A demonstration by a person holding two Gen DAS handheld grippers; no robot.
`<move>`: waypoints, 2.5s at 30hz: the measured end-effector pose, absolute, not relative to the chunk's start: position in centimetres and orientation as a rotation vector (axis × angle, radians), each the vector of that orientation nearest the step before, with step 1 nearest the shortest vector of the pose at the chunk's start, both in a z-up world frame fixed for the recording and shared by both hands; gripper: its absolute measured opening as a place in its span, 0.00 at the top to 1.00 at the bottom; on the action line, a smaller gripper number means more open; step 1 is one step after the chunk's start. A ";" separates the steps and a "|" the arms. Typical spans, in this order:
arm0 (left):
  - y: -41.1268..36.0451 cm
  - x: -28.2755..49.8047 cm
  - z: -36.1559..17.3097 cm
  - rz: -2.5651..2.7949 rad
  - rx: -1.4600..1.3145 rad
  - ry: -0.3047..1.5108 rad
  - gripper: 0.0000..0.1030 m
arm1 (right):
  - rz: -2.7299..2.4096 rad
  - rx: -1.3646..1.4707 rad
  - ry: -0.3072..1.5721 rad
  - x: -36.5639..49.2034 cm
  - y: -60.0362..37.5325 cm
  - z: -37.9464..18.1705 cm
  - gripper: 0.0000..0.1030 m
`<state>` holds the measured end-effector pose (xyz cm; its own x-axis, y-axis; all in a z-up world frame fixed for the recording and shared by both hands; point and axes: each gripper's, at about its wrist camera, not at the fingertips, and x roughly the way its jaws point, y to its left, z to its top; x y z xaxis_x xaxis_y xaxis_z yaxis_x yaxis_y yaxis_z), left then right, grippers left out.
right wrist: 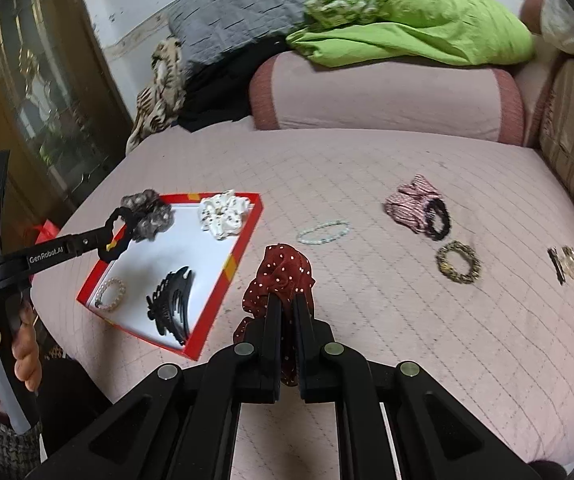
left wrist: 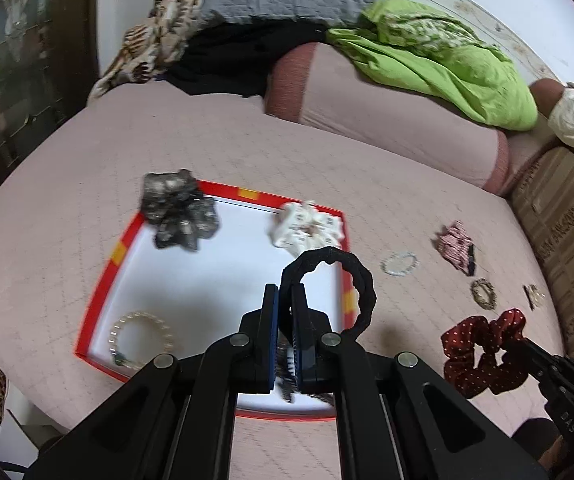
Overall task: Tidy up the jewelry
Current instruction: 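Carry black hair tie and red polka-dot scrunchie over the tray with both tools, then open left tool to drop black hair tie in tray while right tool releases red scrunchie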
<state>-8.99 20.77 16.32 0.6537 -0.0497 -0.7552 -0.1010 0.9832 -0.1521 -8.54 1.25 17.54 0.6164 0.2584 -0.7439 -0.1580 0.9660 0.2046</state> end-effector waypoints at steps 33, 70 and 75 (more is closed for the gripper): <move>32.3 -2.6 8.2 0.223 -0.206 1.014 0.94 | 0.425 0.136 1.046 4.8 15.2 11.3 0.94; 27.1 -5.2 12.9 0.211 -0.062 0.936 0.55 | 0.361 0.027 0.959 1.7 13.6 13.2 0.58; 25.0 -6.6 14.4 0.187 -0.037 0.913 0.53 | 0.334 0.034 0.950 -0.2 11.2 13.8 0.56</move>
<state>-6.58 25.02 14.35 0.5960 0.1458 -0.7896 -0.1770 0.9830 0.0479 -0.16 11.21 13.77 0.5345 0.2953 -0.7919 -0.2655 0.9482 0.1744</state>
